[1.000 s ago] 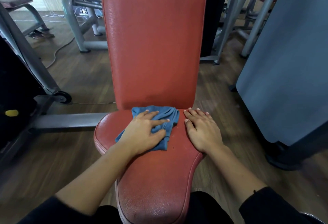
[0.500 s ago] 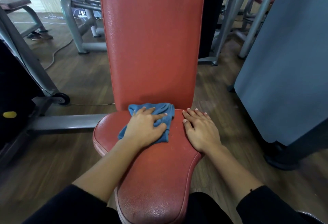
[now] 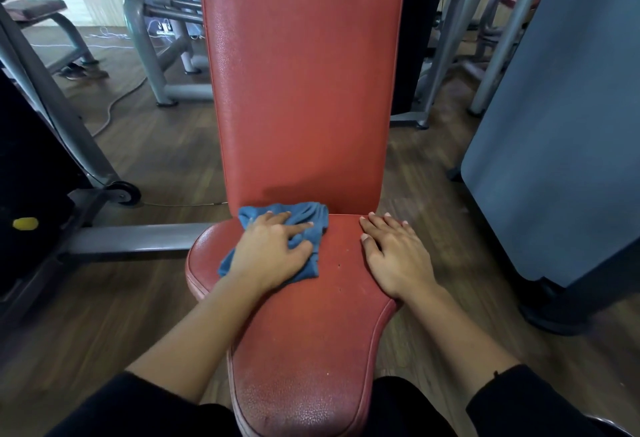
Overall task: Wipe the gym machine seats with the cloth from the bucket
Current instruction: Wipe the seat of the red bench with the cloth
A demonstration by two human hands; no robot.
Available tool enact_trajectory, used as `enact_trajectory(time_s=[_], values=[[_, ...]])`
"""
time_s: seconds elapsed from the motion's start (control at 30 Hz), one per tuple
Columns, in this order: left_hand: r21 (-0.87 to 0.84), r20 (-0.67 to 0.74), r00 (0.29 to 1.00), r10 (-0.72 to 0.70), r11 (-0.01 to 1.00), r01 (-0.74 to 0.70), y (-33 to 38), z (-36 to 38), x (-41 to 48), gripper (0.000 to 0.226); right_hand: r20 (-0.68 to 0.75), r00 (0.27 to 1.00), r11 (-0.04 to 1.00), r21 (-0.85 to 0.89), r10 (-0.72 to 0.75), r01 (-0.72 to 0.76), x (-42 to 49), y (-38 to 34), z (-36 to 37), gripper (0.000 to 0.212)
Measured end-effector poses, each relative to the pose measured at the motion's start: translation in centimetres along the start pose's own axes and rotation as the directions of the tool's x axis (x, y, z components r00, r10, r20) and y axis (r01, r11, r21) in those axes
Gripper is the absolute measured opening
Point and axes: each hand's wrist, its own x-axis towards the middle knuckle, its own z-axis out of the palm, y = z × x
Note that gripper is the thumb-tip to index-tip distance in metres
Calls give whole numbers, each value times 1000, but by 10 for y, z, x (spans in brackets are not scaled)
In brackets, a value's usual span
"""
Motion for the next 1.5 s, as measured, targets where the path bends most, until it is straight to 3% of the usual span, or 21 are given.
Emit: enact_trajectory(time_s=[0.17, 0.3, 0.43, 0.53, 0.6, 0.67, 0.87, 1.17, 1.5], values=[[-135, 91, 985, 145, 982, -132, 0, -5, -30, 51, 1, 1000, 1000, 5, 3, -3, 0, 0, 0, 46], [-87, 31, 998, 56, 995, -53, -23, -13, -20, 63, 4, 1000, 1000, -4, -2, 2, 0, 0, 0, 47], [-7, 5, 1000, 17, 1000, -16, 5, 3, 5, 73, 3, 1000, 1000, -4, -4, 4, 0, 0, 0, 46], [20, 96, 991, 89, 996, -91, 25, 12, -1, 52, -4, 1000, 1000, 3, -7, 7, 0, 0, 1, 46], [-70, 115, 985, 132, 990, -125, 16, 4, -16, 46, -7, 1000, 1000, 12, -8, 8, 1, 1, 1, 46], [-144, 87, 986, 145, 981, -131, -8, -9, -31, 52, -10, 1000, 1000, 9, -7, 7, 1, 1, 1, 46], [-53, -59, 998, -15, 999, 12, -77, -36, -15, 58, -4, 1000, 1000, 8, 5, -5, 0, 1, 2, 46], [-48, -110, 991, 82, 995, -87, -56, -28, -54, 48, 4, 1000, 1000, 5, 21, -21, 1, 0, 3, 46], [-390, -196, 976, 99, 905, -170, -11, -23, -114, 36, -2, 1000, 1000, -6, 17, -17, 1, 1, 3, 46]])
